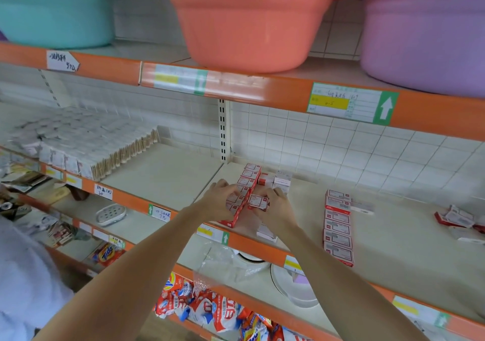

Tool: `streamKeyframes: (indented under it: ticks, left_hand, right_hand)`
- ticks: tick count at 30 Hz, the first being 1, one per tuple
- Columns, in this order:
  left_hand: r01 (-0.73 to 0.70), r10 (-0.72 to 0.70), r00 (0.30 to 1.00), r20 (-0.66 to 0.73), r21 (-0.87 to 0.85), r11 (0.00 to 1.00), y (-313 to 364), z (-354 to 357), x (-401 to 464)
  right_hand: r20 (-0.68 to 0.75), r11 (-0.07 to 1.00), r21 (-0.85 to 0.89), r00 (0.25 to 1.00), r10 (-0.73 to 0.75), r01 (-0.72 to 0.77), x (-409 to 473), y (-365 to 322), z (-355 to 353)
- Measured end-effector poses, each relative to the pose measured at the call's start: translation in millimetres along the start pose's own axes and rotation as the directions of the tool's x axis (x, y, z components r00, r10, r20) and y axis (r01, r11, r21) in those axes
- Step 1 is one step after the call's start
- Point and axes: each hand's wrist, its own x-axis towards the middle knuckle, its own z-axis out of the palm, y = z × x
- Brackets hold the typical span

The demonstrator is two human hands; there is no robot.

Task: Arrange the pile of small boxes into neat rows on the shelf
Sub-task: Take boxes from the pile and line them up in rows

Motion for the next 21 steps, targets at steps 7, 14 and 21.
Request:
streamKeyframes:
  ticks: [7, 14, 21]
  left_hand:
    - [-0.067, 0.035, 0.969, 0.245, 0.127, 0.99, 19.4, -6.1, 25.6]
    - [-0.107, 0.11, 0.993, -0.03, 0.097, 0.99, 21.9, -11.0, 63.0]
    - [-0.094, 0.1, 0.99, -0.097, 0.064, 0.993, 8.2, -4.3, 90.4]
  right_hand:
    - [-0.039, 0.999, 0.017, 0.998, 0.038, -0.038, 10.8, 7.2, -4.4]
    - [-0.111, 0.995, 0.028, 0.989, 0.101, -0.099, 34.9, 15.0, 3.5]
    - [-0.075, 0.982, -0.057, 0.982, 0.175, -0.18, 68.2, 13.7, 7.2]
